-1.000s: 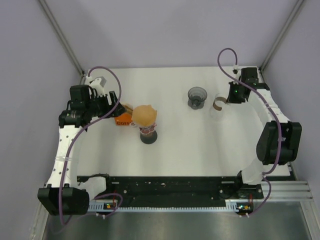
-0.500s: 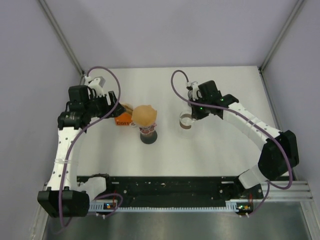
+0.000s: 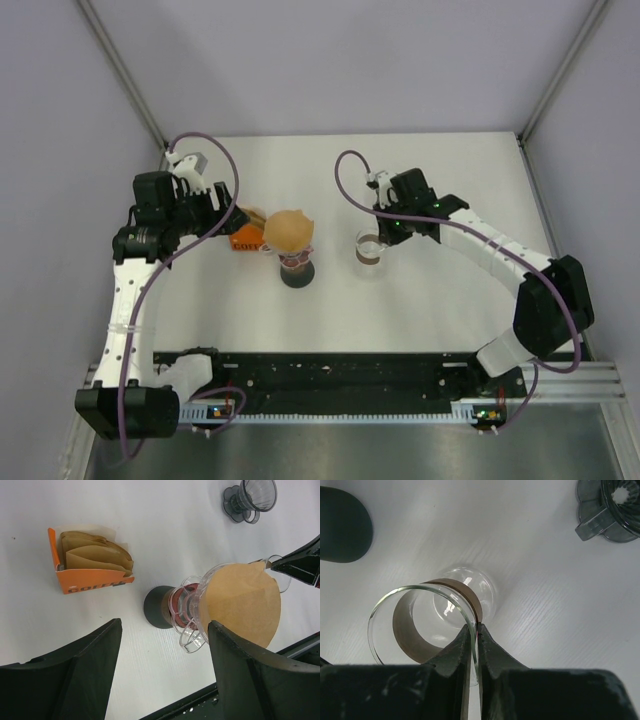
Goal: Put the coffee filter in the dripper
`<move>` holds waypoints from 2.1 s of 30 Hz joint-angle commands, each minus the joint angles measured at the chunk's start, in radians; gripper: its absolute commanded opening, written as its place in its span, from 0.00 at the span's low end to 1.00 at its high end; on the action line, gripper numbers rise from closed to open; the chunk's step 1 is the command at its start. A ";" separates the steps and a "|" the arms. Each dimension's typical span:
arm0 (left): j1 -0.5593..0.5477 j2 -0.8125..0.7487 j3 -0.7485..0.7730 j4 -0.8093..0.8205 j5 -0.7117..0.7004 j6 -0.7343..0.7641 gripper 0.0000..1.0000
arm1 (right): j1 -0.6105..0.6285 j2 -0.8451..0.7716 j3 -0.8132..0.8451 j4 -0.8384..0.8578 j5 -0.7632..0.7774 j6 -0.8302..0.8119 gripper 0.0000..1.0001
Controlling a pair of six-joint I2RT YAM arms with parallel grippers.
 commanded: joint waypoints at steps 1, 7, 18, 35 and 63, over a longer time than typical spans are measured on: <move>0.009 0.007 0.003 0.054 0.006 0.007 0.75 | 0.012 -0.013 0.012 0.061 -0.016 -0.014 0.11; 0.010 0.018 0.004 0.057 0.007 0.005 0.75 | 0.012 -0.017 0.044 0.027 -0.011 -0.014 0.32; 0.018 0.028 0.004 0.060 0.007 0.008 0.75 | -0.087 -0.148 0.145 0.115 0.172 0.164 0.64; 0.033 0.061 0.004 0.067 0.030 0.000 0.75 | -0.130 0.199 0.104 0.289 0.253 0.287 0.60; 0.047 0.068 -0.002 0.072 0.050 -0.003 0.74 | -0.150 0.378 0.181 0.386 0.326 0.126 0.20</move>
